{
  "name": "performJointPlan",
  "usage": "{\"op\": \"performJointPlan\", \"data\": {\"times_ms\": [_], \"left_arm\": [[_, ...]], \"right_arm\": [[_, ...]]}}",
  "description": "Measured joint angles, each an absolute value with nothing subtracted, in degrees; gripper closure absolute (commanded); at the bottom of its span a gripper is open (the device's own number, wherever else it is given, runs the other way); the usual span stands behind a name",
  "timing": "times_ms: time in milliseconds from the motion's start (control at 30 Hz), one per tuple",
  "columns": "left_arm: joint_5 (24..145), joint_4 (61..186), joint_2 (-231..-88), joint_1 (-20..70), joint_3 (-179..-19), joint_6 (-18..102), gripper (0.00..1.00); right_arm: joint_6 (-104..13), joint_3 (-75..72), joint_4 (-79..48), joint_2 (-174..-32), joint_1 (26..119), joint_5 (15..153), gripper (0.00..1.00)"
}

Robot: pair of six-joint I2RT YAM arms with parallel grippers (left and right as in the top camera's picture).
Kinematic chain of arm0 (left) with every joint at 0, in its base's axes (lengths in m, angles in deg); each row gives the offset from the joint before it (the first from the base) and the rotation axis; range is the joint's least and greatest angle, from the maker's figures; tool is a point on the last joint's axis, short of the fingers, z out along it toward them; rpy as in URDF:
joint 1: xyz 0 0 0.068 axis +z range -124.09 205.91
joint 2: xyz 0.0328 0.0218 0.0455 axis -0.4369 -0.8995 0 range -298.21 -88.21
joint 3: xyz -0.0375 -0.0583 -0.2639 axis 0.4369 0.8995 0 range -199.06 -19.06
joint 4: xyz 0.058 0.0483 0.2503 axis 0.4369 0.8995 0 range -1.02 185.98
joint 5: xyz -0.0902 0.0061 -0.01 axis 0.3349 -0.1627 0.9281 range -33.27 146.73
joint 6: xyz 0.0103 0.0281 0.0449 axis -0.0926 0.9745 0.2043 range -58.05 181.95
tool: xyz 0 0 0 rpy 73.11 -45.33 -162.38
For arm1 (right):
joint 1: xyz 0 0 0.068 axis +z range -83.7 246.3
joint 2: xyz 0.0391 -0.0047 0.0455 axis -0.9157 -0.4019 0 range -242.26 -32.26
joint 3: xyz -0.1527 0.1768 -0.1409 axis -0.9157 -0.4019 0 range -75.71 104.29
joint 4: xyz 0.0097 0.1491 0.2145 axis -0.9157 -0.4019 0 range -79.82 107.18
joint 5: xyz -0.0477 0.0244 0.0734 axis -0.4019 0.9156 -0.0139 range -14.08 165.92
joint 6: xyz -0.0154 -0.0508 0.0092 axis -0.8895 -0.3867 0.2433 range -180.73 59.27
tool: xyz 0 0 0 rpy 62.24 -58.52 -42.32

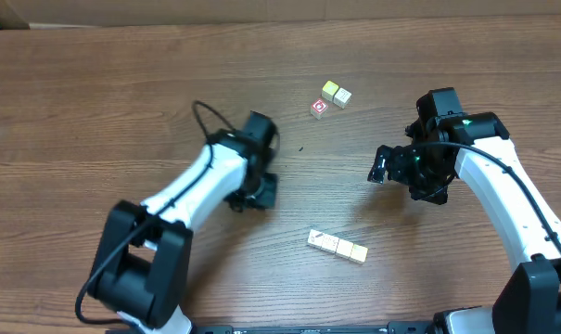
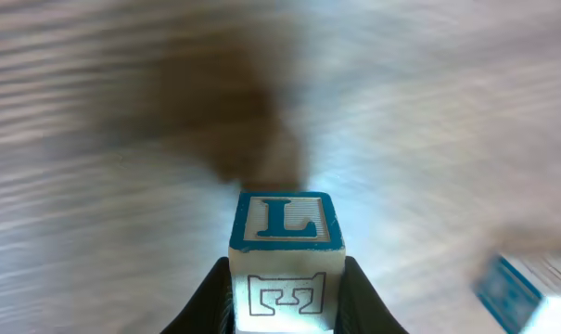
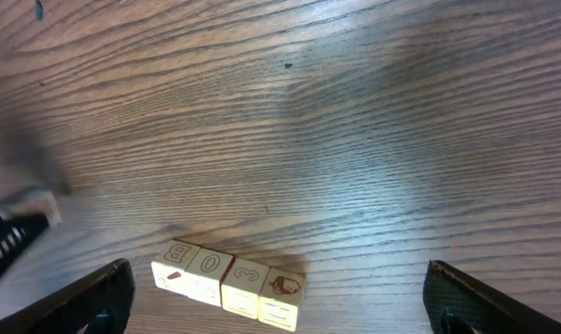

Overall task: Flip 5 blocks
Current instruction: 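Carry the L block forward and lower it at the row's left end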

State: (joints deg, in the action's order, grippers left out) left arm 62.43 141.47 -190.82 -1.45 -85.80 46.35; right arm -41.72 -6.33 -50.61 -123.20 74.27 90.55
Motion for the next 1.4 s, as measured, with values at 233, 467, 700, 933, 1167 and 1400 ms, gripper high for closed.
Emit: {"op": "performJointPlan", "data": {"times_ms": [233, 467, 700, 933, 1167, 1400], "left_arm": [[61.1, 141.3, -189.7, -13.6, -85.8, 47.1, 0.95], [59.6, 140.0, -189.7, -17.7, -85.8, 46.7, 0.92], [59.3, 140.0, -189.7, -17.7, -85.8, 45.6, 0.91], [59.3, 139.1, -189.7, -17.7, -82.9, 43.7, 0.92], [60.8, 137.0, -189.7, -17.7, -80.3, 42.6, 0.91], [62.4, 136.9, -189.7, -17.7, -80.3, 42.4, 0.91]], "right_arm": [[-42.2, -6.3, -51.4, -123.2, 74.3, 90.5, 0.0], [-42.4, -6.3, -51.8, -123.2, 74.3, 90.5, 0.0], [-42.4, -6.3, -51.8, -123.2, 74.3, 90.6, 0.0], [-42.6, -6.3, -51.8, -123.2, 74.3, 90.6, 0.0], [-42.6, -6.3, -51.8, -123.2, 74.3, 90.6, 0.0], [-42.6, -6.3, -51.4, -123.2, 74.3, 90.5, 0.0]]}}
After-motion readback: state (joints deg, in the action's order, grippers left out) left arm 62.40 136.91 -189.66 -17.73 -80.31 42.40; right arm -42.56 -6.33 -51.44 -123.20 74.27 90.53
